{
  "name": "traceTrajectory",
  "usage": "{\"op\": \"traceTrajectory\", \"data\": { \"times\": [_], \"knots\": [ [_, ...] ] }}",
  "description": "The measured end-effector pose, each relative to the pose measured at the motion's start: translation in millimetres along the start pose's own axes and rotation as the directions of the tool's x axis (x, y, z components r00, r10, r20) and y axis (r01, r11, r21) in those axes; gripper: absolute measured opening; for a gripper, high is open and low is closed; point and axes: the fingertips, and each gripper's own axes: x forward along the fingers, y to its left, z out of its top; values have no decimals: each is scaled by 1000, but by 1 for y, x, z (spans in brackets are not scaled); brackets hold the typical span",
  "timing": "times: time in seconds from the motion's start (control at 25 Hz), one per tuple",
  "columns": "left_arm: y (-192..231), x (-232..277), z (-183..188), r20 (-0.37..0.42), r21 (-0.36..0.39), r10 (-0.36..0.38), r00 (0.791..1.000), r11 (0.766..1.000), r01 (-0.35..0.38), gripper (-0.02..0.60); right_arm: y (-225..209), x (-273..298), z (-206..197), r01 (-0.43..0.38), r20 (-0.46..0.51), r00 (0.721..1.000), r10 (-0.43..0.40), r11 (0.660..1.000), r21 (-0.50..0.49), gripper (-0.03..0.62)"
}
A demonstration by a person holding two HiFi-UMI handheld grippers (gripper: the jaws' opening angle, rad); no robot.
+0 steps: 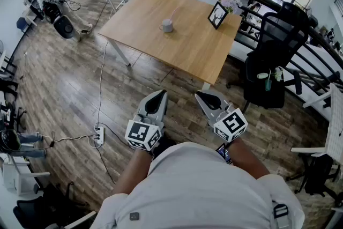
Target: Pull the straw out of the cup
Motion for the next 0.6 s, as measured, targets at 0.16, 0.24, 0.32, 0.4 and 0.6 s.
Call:
{"op": "traceTrajectory", "data": {
  "times": [0.16,0.24,0.32,0.4,0.6],
  "knots": [
    [7,-2,-2,-1,-7,-2,1000,1000,2,5,3,8,-1,2,-1,1000,-2,1000,3,9],
    [12,-3,-3,-2,-10,-2,1000,1000,2,3,5,14,-3,0,-5,1000,0,1000,7,9],
    [21,-4,-5,-5,-16,-1,1000,1000,1,5,6,22,-5,1,-9,1000,-1,1000,18,9],
    [32,-5,-8,-11,-25,1,1000,1000,-2,3,4,32,-6,10,-7,1000,-10,999,36,9],
    [68,-10,-12,-14,-52,13,1000,999,-13,3,0,66,-11,31,-29,999,-29,998,60,9]
  ]
}}
